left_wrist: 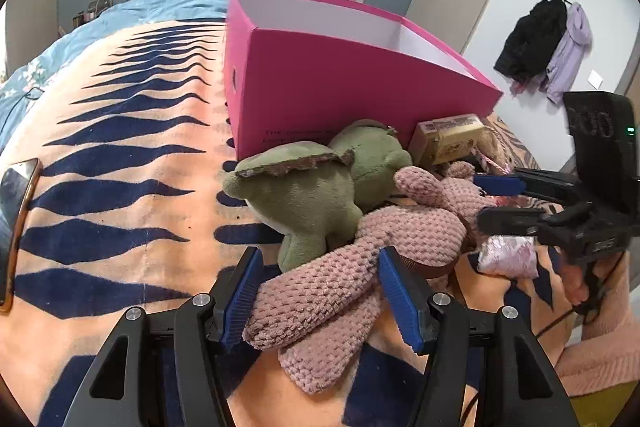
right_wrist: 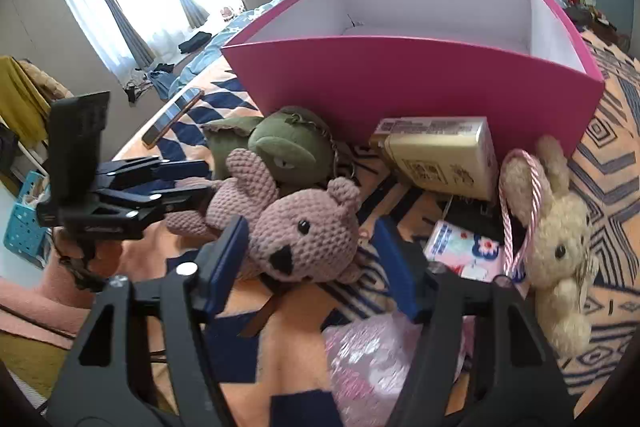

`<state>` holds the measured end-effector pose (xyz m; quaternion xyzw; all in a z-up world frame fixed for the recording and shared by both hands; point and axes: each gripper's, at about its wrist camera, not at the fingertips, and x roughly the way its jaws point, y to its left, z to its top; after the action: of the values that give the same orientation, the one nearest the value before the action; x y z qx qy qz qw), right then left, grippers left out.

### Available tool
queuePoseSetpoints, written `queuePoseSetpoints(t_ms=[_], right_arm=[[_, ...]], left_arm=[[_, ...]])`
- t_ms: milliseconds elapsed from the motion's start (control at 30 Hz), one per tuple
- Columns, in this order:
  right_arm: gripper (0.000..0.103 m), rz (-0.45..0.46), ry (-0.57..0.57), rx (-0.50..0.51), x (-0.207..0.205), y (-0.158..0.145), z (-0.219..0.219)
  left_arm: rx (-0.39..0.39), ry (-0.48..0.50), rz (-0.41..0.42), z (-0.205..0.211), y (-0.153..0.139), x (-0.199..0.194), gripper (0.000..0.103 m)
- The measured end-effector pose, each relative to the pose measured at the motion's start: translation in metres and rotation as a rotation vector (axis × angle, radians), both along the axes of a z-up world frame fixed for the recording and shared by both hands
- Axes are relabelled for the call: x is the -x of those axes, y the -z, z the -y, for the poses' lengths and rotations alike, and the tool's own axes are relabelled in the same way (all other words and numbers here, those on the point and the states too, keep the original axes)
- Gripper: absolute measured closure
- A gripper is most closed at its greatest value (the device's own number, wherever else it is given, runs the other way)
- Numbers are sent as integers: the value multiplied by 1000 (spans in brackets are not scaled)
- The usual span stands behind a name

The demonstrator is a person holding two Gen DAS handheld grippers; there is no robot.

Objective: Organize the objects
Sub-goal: 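Move the left tool to the pink knitted bunny and grasp it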

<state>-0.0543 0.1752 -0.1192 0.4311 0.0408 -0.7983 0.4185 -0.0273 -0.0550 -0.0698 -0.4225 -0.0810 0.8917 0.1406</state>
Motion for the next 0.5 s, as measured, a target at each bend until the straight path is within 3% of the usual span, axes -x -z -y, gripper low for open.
queuePoseSetpoints(t_ms=[100, 333, 400, 500], right_arm=[[35, 7, -39, -20, 4, 11, 12], [43, 87, -31, 81, 15, 16, -5], [44, 94, -17, 89, 14, 13, -8], [44, 99, 9, 114, 12, 6, -13]], left_arm=[[7, 24, -21, -1, -4, -8, 34], [47, 95, -24, -19, -1, -15, 28], [55, 89, -20, -22, 0, -12, 29], [21, 93, -29, -22, -4, -11, 43]])
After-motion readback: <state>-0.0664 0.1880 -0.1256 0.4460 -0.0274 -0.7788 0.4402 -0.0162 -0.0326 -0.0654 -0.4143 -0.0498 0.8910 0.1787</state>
